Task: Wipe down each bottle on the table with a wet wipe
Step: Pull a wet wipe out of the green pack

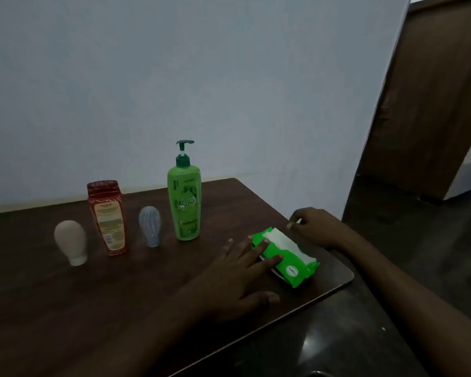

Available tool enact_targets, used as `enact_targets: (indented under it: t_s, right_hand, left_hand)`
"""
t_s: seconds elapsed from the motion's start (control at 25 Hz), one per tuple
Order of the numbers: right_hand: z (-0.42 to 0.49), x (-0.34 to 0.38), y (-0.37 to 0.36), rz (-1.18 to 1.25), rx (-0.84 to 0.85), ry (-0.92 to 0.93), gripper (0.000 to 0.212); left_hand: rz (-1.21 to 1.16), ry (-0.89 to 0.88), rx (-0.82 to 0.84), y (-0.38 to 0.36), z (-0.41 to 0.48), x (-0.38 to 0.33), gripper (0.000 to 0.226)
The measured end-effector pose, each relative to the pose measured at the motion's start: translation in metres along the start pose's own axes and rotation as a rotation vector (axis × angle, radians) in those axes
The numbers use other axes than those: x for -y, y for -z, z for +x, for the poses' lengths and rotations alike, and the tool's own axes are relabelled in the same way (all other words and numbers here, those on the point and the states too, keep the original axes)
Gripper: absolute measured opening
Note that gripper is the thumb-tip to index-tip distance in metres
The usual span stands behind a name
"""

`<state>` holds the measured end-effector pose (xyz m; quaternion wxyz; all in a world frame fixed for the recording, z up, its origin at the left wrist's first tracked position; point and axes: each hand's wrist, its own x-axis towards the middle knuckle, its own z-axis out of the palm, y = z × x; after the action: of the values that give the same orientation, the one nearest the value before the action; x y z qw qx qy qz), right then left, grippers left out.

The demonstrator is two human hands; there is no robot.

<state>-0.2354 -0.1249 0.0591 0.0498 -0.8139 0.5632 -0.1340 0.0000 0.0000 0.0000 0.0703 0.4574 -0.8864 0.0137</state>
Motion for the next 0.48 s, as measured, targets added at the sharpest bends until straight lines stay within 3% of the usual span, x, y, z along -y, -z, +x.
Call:
enact_targets:
  t_s: [0.24,0.48]
  right_hand:
    - [0.008,0.002,-0.016,0.117,0.121,-0.054,0.034]
    - [0.012,0.006,-0.023,0.272,0.095,-0.036,0.025]
  left_hand:
    - [-0.117,0.087,0.064,-0.027,0.031,0.006,0.076]
    - [-0.146,0.118,0.102,-0.032,0.032,0.009,0.081]
